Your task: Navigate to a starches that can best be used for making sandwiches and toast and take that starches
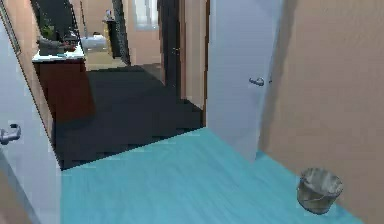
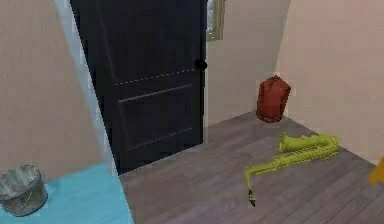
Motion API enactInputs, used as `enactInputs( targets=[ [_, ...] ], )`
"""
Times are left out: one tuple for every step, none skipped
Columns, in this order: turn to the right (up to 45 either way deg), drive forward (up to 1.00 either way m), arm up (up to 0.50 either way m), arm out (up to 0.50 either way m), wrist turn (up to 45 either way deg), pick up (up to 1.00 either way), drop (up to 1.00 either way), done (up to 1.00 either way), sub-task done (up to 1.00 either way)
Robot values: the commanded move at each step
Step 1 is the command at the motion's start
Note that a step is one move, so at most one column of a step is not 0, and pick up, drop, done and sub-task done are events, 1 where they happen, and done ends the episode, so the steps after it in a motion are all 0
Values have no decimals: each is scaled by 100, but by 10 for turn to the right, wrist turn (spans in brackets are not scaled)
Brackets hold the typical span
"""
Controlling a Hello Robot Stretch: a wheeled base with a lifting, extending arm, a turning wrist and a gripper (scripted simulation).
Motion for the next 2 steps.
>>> enactInputs(
  targets=[
    [240, 0, 0, 0, 0, 0, 0, 0, 0],
    [0, 100, 0, 0, 0, 0, 0, 0, 0]
  ],
)
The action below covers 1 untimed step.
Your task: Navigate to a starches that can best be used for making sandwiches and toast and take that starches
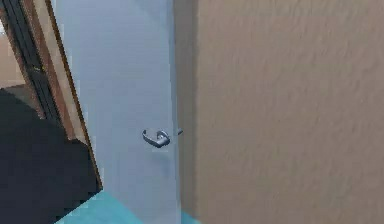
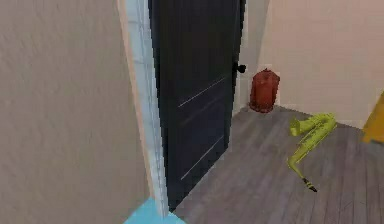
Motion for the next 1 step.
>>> enactInputs(
  targets=[
    [300, 0, 0, 0, 0, 0, 0, 0, 0]
  ],
)
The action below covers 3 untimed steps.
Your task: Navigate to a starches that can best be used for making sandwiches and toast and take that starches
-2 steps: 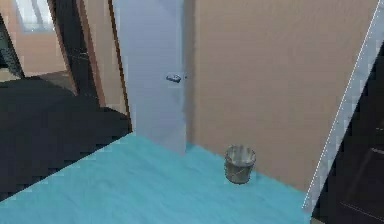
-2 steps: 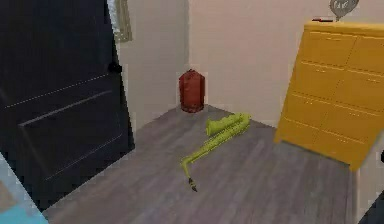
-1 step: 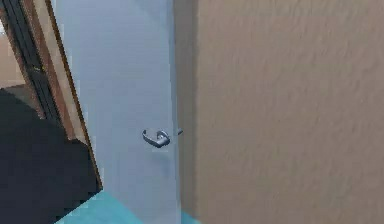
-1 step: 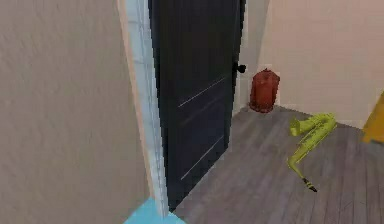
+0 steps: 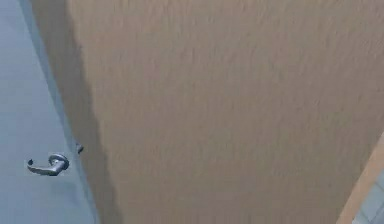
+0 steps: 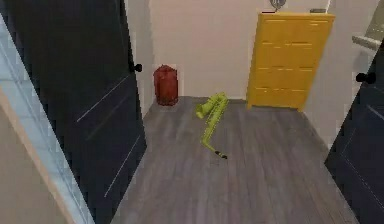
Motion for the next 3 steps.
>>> enactInputs(
  targets=[
    [0, 5, 0, 0, 0, 0, 0, 0, 0],
    [-450, 0, 0, 0, 0, 0, 0, 0, 0],
    [-390, 0, 0, 0, 0, 0, 0, 0, 0]
  ],
)
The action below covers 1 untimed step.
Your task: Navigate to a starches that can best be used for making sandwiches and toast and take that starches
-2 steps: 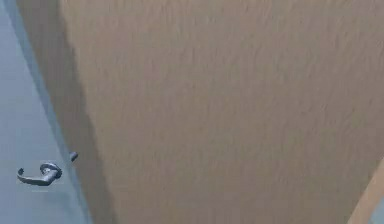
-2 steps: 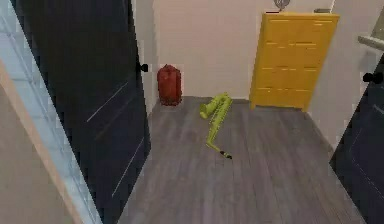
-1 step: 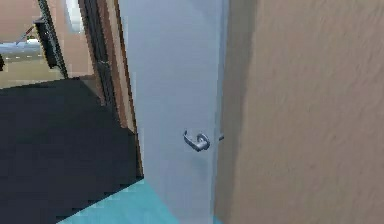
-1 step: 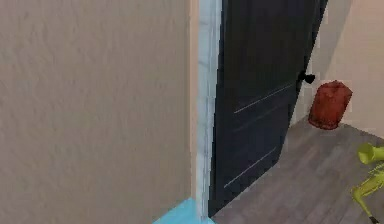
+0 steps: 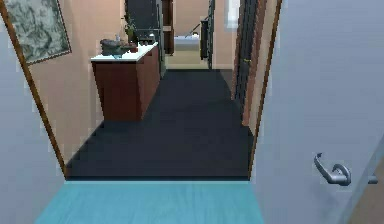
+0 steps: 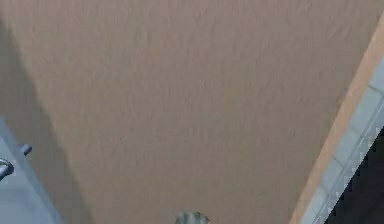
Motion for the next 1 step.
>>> enactInputs(
  targets=[
    [0, 100, 0, 0, 0, 0, 0, 0, 0]
  ],
)
